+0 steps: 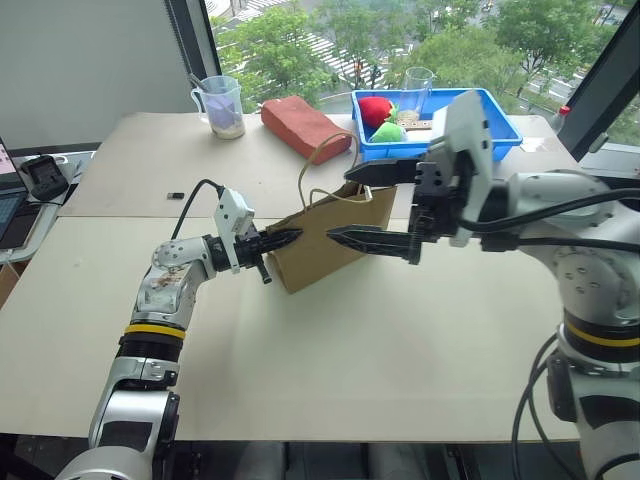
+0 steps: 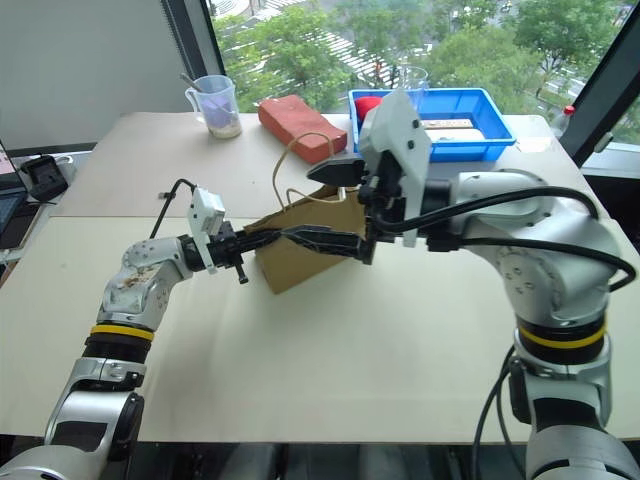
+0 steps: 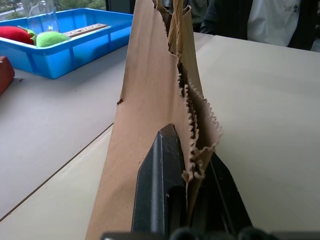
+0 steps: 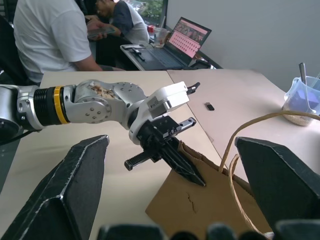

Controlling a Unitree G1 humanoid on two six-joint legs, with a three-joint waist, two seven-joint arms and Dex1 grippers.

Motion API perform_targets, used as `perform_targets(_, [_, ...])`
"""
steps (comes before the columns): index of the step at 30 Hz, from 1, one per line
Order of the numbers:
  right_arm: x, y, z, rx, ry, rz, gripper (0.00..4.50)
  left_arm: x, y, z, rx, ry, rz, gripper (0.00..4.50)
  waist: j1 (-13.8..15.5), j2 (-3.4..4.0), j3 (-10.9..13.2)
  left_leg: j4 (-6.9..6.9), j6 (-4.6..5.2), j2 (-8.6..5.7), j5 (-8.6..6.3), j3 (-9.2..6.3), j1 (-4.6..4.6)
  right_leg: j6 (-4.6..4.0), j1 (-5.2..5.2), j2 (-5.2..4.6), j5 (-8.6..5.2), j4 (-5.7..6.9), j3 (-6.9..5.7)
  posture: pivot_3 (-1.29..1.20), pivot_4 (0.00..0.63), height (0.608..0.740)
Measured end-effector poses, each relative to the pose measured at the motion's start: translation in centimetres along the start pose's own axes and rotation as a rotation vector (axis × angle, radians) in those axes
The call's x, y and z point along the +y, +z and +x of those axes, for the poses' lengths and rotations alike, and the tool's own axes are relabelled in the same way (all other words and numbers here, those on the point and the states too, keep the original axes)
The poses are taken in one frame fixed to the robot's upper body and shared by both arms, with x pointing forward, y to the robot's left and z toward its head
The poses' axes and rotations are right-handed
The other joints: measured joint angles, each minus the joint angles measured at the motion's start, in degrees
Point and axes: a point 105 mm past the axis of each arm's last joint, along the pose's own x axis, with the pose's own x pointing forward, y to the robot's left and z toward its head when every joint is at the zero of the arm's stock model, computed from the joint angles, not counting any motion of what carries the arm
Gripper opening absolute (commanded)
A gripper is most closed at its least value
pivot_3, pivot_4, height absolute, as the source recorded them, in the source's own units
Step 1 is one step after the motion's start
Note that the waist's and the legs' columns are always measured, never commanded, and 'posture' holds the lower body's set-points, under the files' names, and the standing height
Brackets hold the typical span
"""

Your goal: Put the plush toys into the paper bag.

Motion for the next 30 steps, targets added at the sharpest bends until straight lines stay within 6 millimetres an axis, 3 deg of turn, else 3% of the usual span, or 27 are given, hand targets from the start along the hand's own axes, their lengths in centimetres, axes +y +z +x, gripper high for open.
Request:
perform_targets(4, [-1.7,1.9,-2.2,-0.001,-0.080,-0.028,4.50,-0.5,1.0,-0.1,0.005,-0.076,0.014,0.04,0.0,0.00,0.0,-0.01,0.02,0.00,-0.01,0.00,-0.02,0.00,-0.02,0.00,0.00,-0.01,0.00,0.00,0.150,0.740])
perform_targets(8, [-3.0,3.1,-4.7,0.046,-0.152,-0.032,4.50,-2.8,2.6,-0.2,0.005,-0.253,0.025,0.04,0.1,0.01,0.0,-0.03,0.07,0.01,-0.04,0.02,-0.13,0.00,-0.05,-0.01,0.00,-0.14,0.00,0.00,0.150,0.740])
perform_targets(12, [-2.2,3.7,-5.8,0.101,-0.097,0.002,4.50,-4.1,2.2,0.2,0.034,-0.387,0.028,0.04,0.0,0.01,0.0,-0.02,0.11,0.01,-0.06,0.04,-0.10,0.00,-0.02,0.00,0.00,-0.14,-0.01,0.00,0.150,0.740])
perform_targets(15, [-1.6,3.3,-6.3,0.142,-0.061,0.027,4.50,-3.8,0.9,0.3,0.061,-0.405,0.013,0.04,0.1,0.01,0.0,0.00,0.10,0.01,-0.06,0.07,-0.11,0.01,0.02,0.00,-0.01,-0.57,0.00,0.00,0.150,0.740])
perform_targets(18, [-0.8,0.9,-6.7,0.219,-0.034,0.088,4.50,-3.8,-0.2,0.5,0.072,-0.425,0.010,0.04,0.2,0.00,0.0,0.01,0.11,0.01,-0.06,0.06,-0.12,0.01,0.05,0.00,0.00,-0.59,0.00,0.00,0.150,0.740])
perform_targets(21, [-0.4,-0.9,-6.8,0.249,-0.019,0.132,4.50,-3.8,-0.7,0.6,0.082,-0.434,0.012,0.91,0.2,0.00,0.0,0.02,0.10,0.01,-0.06,0.06,-0.18,0.01,-0.03,0.00,0.00,-0.55,0.00,0.00,0.150,0.740])
perform_targets(25, [-0.1,-1.8,-7.0,0.273,-0.023,0.131,4.50,-3.6,-0.3,0.2,0.098,-0.426,0.023,2.88,0.1,0.00,0.0,0.02,0.11,0.02,-0.07,0.06,-0.18,0.01,-0.03,0.00,0.00,-0.55,0.00,0.00,0.150,0.740])
perform_targets(28, [-0.1,-2.6,-7.5,0.288,-0.041,0.144,4.50,-2.5,0.8,-1.5,0.128,-0.358,0.038,4.36,0.0,0.00,0.0,0.02,0.12,0.02,-0.07,0.06,-0.17,0.01,-0.03,0.00,0.00,-0.55,0.00,0.00,0.150,0.740])
perform_targets(30, [-0.3,-3.0,-8.2,0.306,-0.079,0.146,4.50,-1.8,2.0,-3.1,0.140,-0.285,0.039,4.49,-0.1,0.01,0.0,0.01,0.13,0.04,-0.08,0.06,-0.14,0.01,-0.03,0.00,-0.01,-0.53,0.01,0.00,0.150,0.740])
